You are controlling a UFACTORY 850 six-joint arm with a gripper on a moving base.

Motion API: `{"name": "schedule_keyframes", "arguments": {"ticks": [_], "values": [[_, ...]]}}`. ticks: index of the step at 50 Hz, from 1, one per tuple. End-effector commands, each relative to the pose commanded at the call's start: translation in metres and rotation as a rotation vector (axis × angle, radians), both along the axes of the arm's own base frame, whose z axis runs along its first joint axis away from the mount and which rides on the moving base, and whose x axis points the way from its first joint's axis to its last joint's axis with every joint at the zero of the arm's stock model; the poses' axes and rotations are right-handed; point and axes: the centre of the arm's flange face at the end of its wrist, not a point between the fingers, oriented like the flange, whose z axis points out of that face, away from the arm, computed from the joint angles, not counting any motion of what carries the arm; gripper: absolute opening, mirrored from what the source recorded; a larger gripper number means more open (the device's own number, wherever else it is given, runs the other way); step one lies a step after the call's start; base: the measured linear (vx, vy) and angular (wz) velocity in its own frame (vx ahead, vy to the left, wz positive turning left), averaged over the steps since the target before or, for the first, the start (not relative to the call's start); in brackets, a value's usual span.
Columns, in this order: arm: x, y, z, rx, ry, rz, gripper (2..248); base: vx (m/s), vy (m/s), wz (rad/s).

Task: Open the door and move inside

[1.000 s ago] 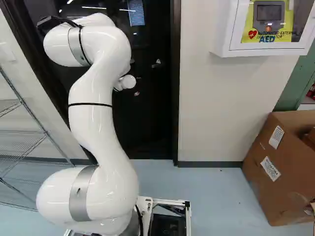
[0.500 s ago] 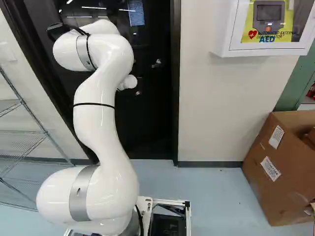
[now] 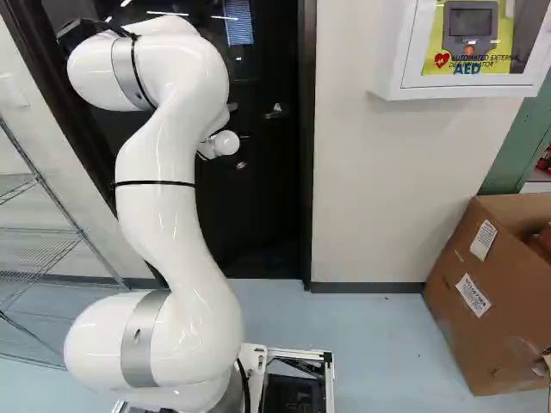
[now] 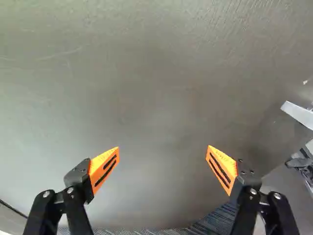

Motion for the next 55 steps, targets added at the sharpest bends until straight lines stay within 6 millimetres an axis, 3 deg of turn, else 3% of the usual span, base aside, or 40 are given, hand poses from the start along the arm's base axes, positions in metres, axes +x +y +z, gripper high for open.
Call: {"name": "schedule_keyframes", "arguments": {"ticks": [55], "values": [[-0.105,-0.018,0.016,0.087,0.089,-0.124,247,0.0,0.0,0.0]]}}
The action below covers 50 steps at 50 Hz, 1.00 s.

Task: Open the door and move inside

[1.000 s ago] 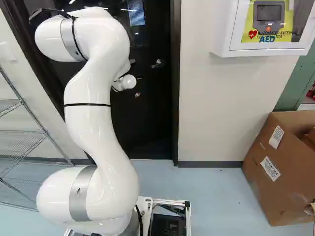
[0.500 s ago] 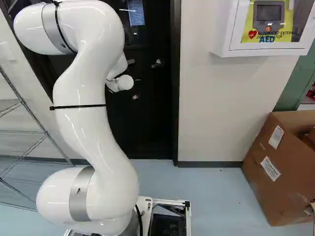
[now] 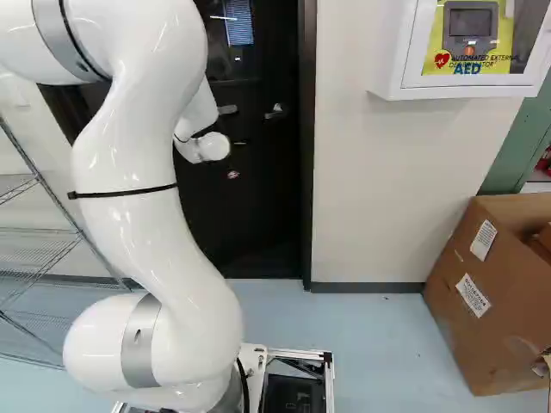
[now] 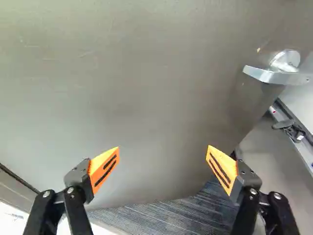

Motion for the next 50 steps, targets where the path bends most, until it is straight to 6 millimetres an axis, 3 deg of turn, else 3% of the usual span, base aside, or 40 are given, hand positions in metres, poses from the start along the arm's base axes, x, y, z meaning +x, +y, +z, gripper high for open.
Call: {"name": "schedule_keyframes", "arguments": {"ticks": [50], "values": [[-0.1,-0.031,0.007,0.057,0.049,-0.111,247,0.0,0.0,0.0]]}}
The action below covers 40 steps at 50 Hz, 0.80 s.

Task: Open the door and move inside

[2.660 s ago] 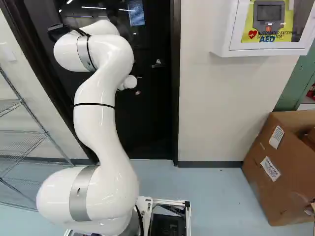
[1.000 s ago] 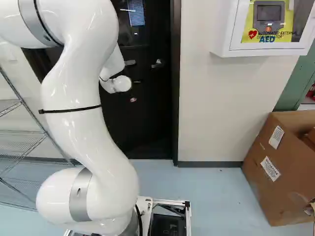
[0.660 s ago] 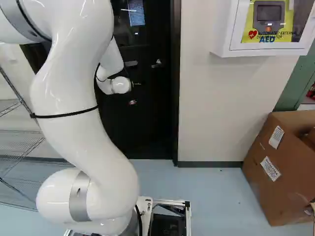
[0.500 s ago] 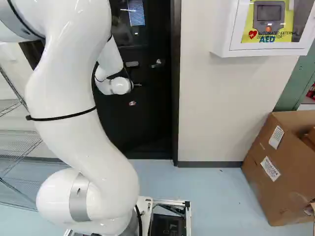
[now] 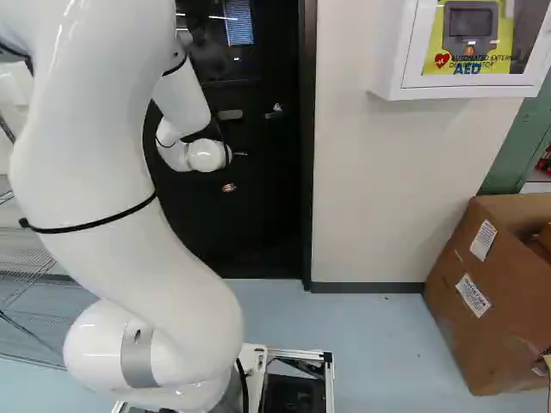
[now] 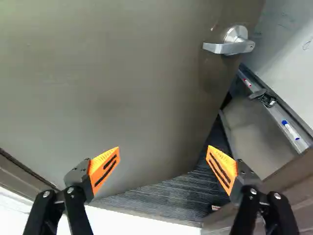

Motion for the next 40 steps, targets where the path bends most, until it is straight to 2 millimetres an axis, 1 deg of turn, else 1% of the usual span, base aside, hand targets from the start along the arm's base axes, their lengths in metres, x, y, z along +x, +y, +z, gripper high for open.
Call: {"name": "schedule_keyframes", "arguments": {"ticks": [19,40], "values": [[-0.04,-0.011,0.0,-0.001,0.006,-0.009,247,0.0,0.0,0.0],[-0.082,-0.028,-0.001,-0.001,0.005,-0.033,247,0.0,0.0,0.0]]}}
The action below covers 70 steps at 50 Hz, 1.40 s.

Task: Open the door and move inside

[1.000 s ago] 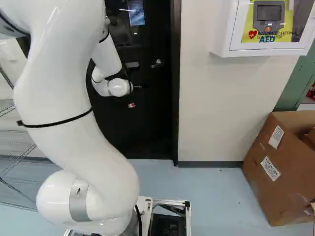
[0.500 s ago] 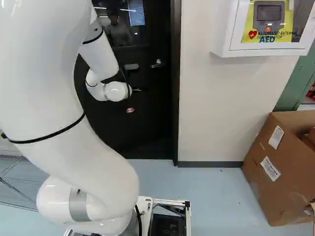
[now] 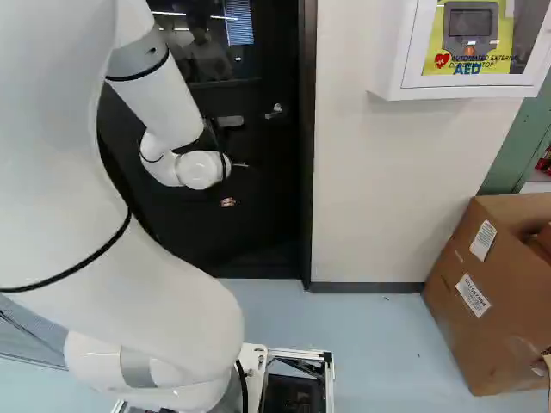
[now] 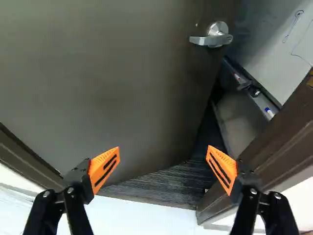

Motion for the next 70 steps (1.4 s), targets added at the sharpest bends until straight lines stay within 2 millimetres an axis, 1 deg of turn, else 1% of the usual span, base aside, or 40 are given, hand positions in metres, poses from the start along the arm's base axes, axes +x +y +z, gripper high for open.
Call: {"name": "schedule_keyframes", "arguments": {"ticks": [18,26,36,70], "values": [[-0.036,-0.016,-0.003,0.001,-0.007,-0.03,247,0.0,0.0,0.0],[-0.048,-0.022,-0.004,0.001,-0.012,-0.042,247,0.0,0.0,0.0],[-0.051,-0.023,-0.004,0.002,-0.013,-0.045,247,0.0,0.0,0.0],[-0.051,-0.023,-0.004,0.002,-0.013,-0.045,247,0.001,0.001,0.0]]}}
